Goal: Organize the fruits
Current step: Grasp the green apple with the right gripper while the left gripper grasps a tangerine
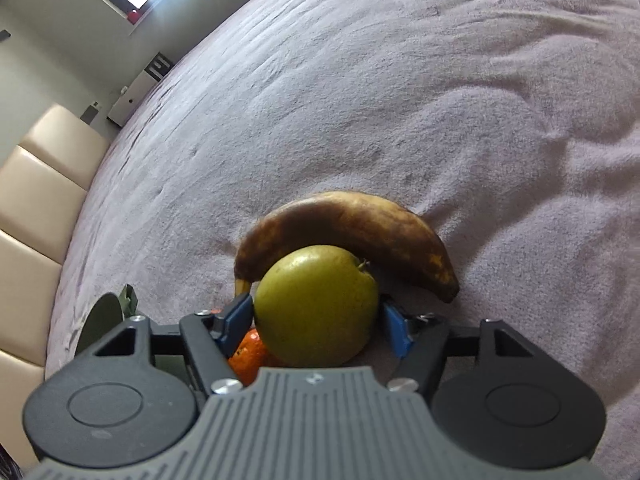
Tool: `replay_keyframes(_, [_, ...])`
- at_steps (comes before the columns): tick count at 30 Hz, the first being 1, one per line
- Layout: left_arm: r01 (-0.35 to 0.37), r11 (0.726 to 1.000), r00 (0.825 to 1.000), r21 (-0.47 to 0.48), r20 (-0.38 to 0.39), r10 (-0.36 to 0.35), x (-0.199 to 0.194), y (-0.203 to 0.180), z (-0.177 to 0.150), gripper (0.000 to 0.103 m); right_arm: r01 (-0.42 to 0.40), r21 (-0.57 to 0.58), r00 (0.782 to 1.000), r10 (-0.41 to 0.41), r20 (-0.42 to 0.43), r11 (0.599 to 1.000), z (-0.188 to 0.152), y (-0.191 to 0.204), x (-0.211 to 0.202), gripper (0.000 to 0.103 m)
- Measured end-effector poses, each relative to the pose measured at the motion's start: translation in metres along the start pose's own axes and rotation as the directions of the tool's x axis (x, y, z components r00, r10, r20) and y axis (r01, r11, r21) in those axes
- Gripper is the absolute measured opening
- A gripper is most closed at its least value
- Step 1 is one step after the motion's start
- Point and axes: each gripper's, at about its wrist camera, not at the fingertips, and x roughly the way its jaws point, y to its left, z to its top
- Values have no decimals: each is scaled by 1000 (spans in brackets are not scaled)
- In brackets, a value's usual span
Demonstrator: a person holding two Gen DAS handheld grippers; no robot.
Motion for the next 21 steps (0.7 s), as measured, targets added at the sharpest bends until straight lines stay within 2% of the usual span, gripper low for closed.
replay_keyframes(6, [6,1000,1000,-14,-8,-6,5,4,2,63,74,5,997,-74,4,997,2,0,-15,65])
replay_keyframes(8, [10,1000,1000,-26,-11,-10,6,6,3,57,91,-3,996,-91,11,996,2,0,-18,65])
replay_keyframes(10, [14,999,1000,-38,-12,-15,6,8,4,52,89,4,996,-89,8,996,1,-2,-19,65])
replay_keyframes(21, [53,997,998,-64,-14,-54,1,17,5,48,97,27,995,-98,19,995,1,-5,-23,65])
